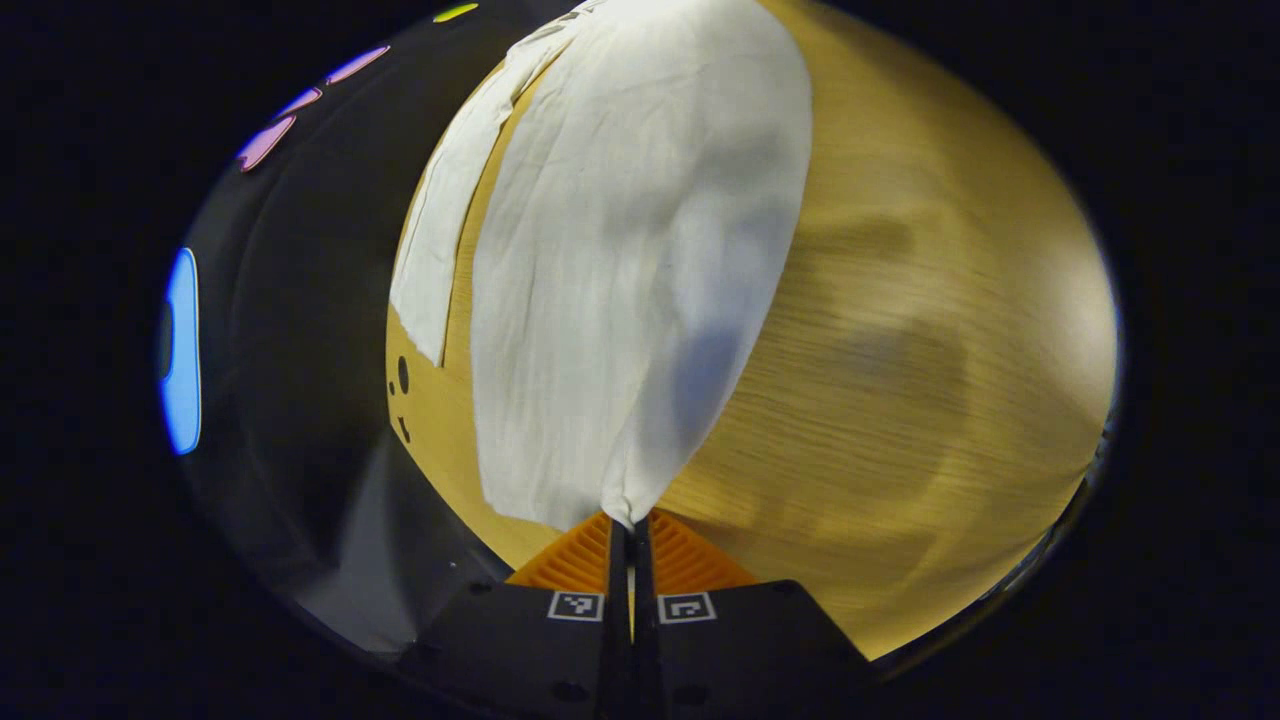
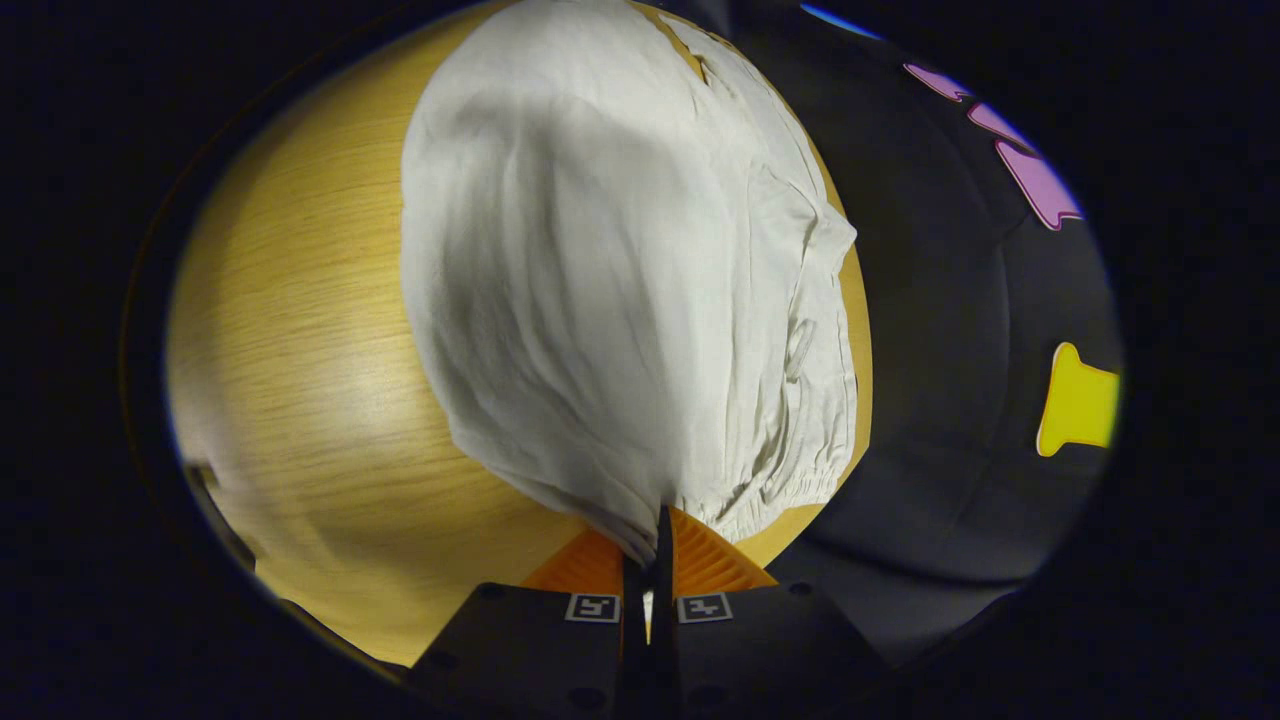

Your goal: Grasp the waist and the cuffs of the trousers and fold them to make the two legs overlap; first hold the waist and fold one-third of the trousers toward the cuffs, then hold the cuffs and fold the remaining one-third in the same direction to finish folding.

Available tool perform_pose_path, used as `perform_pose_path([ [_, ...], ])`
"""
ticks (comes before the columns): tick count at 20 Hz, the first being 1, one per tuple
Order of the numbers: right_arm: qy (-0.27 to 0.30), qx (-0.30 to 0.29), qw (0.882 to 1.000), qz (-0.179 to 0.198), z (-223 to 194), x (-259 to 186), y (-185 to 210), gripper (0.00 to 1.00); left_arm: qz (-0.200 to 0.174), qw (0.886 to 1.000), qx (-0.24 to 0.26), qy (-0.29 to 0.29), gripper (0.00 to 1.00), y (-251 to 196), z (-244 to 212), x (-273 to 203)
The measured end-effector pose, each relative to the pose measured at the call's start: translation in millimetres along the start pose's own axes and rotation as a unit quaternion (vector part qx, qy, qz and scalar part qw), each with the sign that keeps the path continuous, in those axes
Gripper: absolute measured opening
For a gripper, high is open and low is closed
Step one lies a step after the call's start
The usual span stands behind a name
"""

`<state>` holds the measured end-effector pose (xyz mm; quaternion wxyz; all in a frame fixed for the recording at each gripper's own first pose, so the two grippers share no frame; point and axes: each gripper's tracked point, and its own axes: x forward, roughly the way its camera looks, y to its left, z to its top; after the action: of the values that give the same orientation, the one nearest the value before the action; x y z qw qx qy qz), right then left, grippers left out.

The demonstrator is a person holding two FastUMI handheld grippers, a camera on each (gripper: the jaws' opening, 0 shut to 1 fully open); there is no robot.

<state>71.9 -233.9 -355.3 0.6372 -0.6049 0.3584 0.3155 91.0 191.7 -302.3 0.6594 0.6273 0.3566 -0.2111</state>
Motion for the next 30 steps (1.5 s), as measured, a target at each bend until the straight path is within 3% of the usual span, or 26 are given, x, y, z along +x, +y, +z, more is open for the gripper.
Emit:
perform_pose_path([
  [3, 0.002, -0.008, 1.000, -0.011, -1, 0, -2, 0.06, 0.025, 0.999, -0.022, 0.008, 0.05, 10, 4, 3],
  [6, 0.009, 0.000, 1.000, -0.027, 0, -2, -11, 0.06, 0.074, 0.996, -0.049, -0.009, 0.06, 31, 16, -2],
  [14, -0.001, 0.122, 0.984, -0.133, 19, -25, -95, 0.05, 0.161, 0.977, -0.124, -0.061, 0.05, 119, 49, -28],
  [16, -0.008, 0.169, 0.973, -0.156, 26, -26, -123, 0.06, 0.181, 0.970, -0.144, -0.075, 0.05, 148, 58, -34],
  [20, -0.024, 0.248, 0.951, -0.185, 42, -20, -170, 0.05, 0.212, 0.964, -0.135, -0.087, 0.05, 203, 71, -38],
  [25, -0.034, 0.328, 0.925, -0.188, 53, 0, -204, 0.06, 0.225, 0.956, -0.148, -0.114, 0.05, 278, 95, -26],
  [30, -0.040, 0.410, 0.888, -0.205, 51, 26, -253, 0.06, 0.237, 0.939, -0.212, -0.133, 0.05, 356, 118, 10],
])
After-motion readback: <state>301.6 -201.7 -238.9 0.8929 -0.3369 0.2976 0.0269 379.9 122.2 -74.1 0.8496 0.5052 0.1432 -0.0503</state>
